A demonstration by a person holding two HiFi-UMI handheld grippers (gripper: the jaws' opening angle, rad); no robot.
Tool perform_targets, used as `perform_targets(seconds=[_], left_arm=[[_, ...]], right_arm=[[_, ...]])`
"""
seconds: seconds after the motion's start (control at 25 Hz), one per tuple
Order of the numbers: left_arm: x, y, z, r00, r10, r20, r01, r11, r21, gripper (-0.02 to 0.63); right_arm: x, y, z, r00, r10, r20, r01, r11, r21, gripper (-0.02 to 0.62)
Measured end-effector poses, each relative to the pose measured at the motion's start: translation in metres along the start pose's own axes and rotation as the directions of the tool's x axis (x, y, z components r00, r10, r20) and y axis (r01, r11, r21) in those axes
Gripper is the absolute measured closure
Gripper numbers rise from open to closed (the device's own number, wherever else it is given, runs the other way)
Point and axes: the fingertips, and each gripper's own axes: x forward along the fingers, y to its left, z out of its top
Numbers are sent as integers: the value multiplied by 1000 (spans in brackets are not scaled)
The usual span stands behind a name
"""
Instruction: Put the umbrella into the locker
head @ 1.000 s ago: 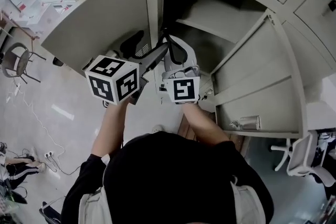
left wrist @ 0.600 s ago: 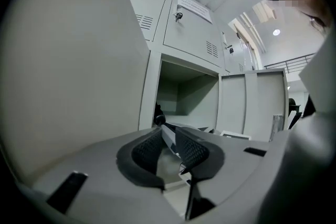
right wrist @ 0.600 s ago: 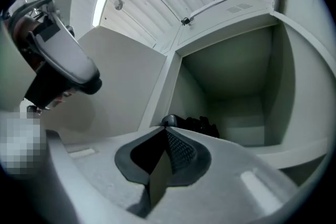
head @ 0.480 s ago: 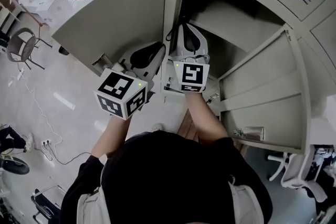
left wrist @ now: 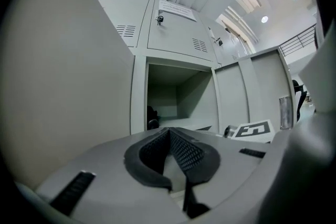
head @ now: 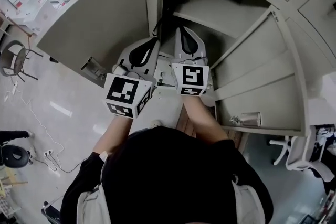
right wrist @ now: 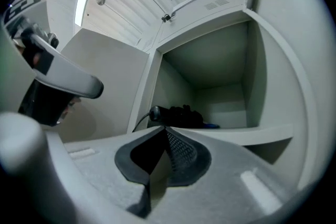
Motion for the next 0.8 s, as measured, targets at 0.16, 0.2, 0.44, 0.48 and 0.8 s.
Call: perform_targets(seconds=[0.16, 0.2, 0.44, 0.48, 0.8], left_arm=[[12, -15, -8, 1000, -15, 27, 15, 1000, 7, 600], [14, -19, -11, 999, -20, 31, 20, 1000, 9, 600], [21, -48, -40, 998, -62, 10, 62, 998, 15, 600], [21, -52, -45, 998, -70, 5, 70, 998, 6, 600], [6, -70, -71, 996, -90, -7, 91, 996, 7, 600]], right_arm=[[-41, -25, -1, 997, -77, -25, 77, 997, 13, 592], [-53, -31, -1, 995, -98, -31, 98, 995, 18, 592], [-113, -50, -4, 980, -190, -62, 191, 982, 1, 592], [-120, -50, -5, 978, -196, -68, 196, 981, -4, 592], [-152, -42, -19, 966, -223, -131, 223, 975, -15, 592]])
